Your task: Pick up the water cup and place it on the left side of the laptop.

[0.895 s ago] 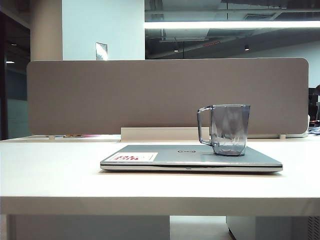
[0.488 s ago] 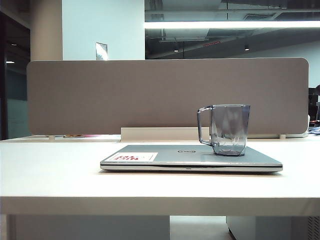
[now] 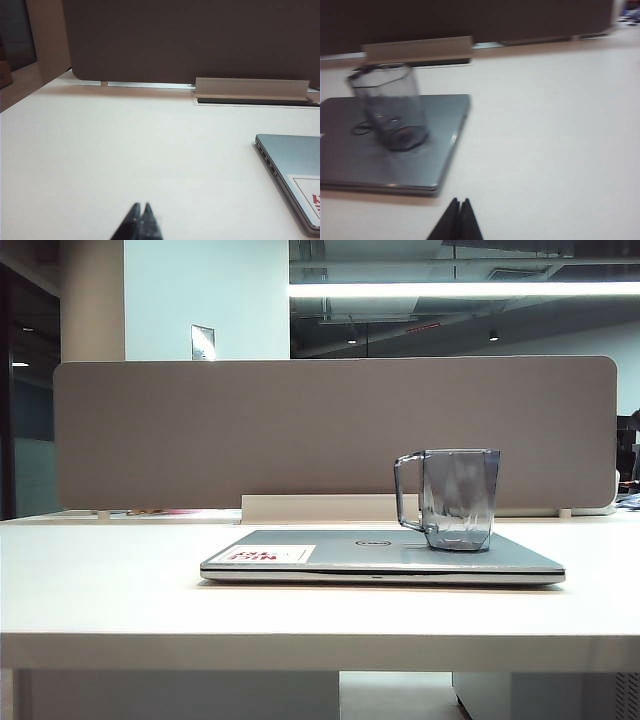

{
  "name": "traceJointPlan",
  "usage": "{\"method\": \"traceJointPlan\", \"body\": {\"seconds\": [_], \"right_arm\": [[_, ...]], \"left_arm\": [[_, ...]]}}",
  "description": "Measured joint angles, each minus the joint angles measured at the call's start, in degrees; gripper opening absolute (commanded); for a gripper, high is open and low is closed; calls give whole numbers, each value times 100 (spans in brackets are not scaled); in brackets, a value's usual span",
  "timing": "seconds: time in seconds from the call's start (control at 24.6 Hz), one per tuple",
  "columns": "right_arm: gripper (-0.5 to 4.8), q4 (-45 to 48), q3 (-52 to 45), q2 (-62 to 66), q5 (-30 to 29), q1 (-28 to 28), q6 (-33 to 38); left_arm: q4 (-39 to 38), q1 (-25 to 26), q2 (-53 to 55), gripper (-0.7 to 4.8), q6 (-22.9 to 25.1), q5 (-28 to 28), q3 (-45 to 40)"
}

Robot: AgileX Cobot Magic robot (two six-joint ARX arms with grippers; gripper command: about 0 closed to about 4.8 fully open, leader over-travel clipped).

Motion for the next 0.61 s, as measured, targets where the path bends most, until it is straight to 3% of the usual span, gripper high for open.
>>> {"method": "traceJointPlan", "body": {"seconds": [0.24,0.45,0.61], "right_arm": [[-5,0,0,0,-1644,2,7],[-5,0,0,0,-1823,2,7],[-5,0,0,0,-1943,2,7]], "left_arm": [[2,0,0,-6,-4,4,0],[17,2,0,-6,-35,63,0],[35,2,0,-6,-37,476,0]]}}
